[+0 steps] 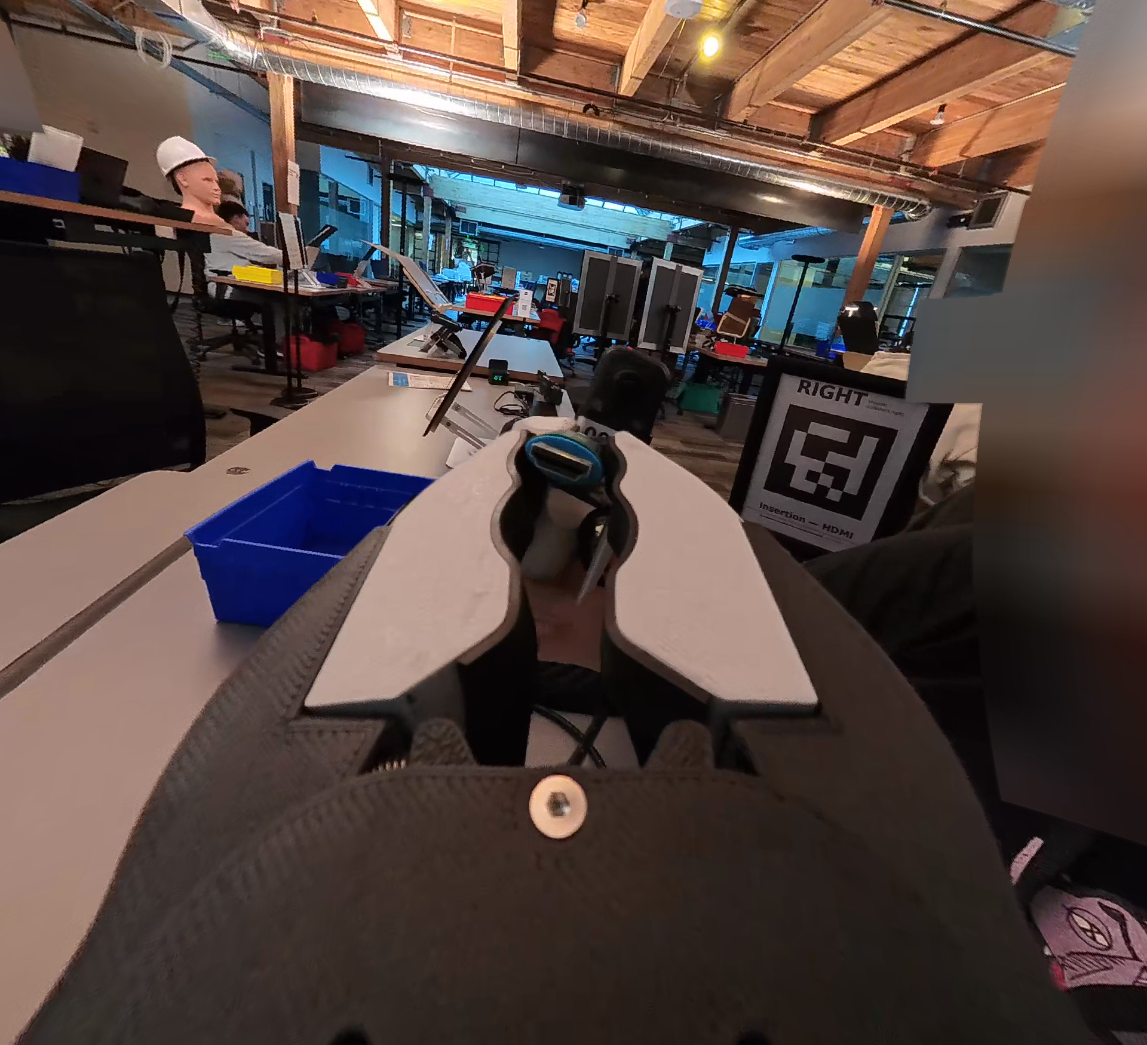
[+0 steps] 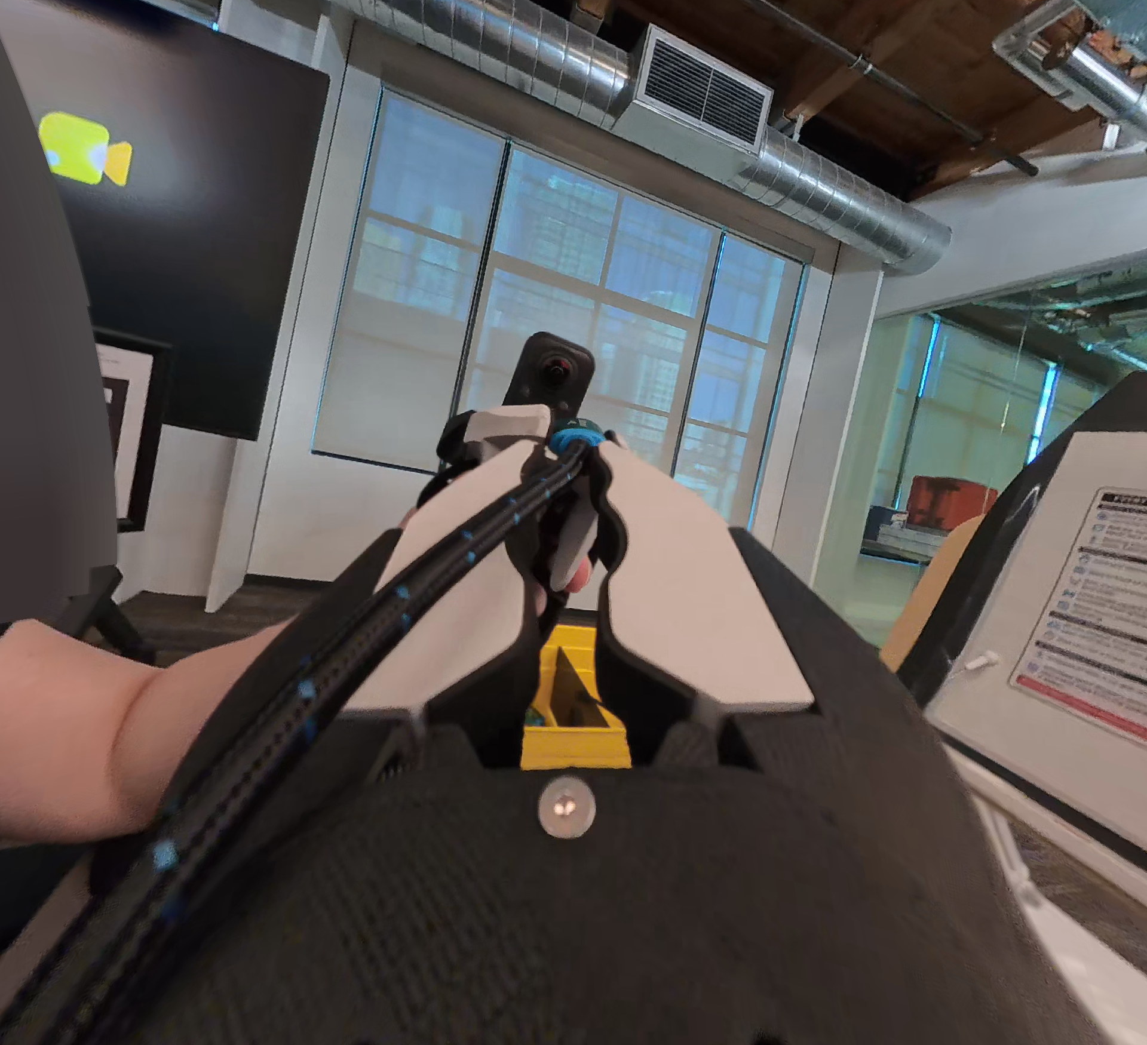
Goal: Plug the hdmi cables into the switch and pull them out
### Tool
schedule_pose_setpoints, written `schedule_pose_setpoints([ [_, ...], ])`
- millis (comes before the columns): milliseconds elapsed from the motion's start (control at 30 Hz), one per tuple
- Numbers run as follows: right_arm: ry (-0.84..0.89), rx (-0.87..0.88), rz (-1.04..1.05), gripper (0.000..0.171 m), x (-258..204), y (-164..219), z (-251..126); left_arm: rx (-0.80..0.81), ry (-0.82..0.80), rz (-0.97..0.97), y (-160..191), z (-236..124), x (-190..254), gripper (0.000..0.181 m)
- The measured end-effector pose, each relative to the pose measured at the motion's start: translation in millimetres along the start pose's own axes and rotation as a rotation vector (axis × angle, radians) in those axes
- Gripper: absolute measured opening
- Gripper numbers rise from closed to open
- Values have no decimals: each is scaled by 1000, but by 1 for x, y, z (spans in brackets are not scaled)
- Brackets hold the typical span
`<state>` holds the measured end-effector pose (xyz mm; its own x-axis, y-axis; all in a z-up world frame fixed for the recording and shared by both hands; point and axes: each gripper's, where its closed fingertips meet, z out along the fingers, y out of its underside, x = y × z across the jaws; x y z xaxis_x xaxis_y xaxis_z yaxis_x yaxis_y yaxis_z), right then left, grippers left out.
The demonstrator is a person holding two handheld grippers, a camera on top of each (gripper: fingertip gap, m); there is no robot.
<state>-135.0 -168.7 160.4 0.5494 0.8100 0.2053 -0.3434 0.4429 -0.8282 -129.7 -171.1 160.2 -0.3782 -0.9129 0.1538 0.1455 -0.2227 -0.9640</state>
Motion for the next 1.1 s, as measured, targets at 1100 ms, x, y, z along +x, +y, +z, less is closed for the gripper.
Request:
schedule_pose_setpoints([
  [1100, 48, -175, -607, 7, -5, 17, -2, -45, 5, -315, 7, -8, -6, 17],
])
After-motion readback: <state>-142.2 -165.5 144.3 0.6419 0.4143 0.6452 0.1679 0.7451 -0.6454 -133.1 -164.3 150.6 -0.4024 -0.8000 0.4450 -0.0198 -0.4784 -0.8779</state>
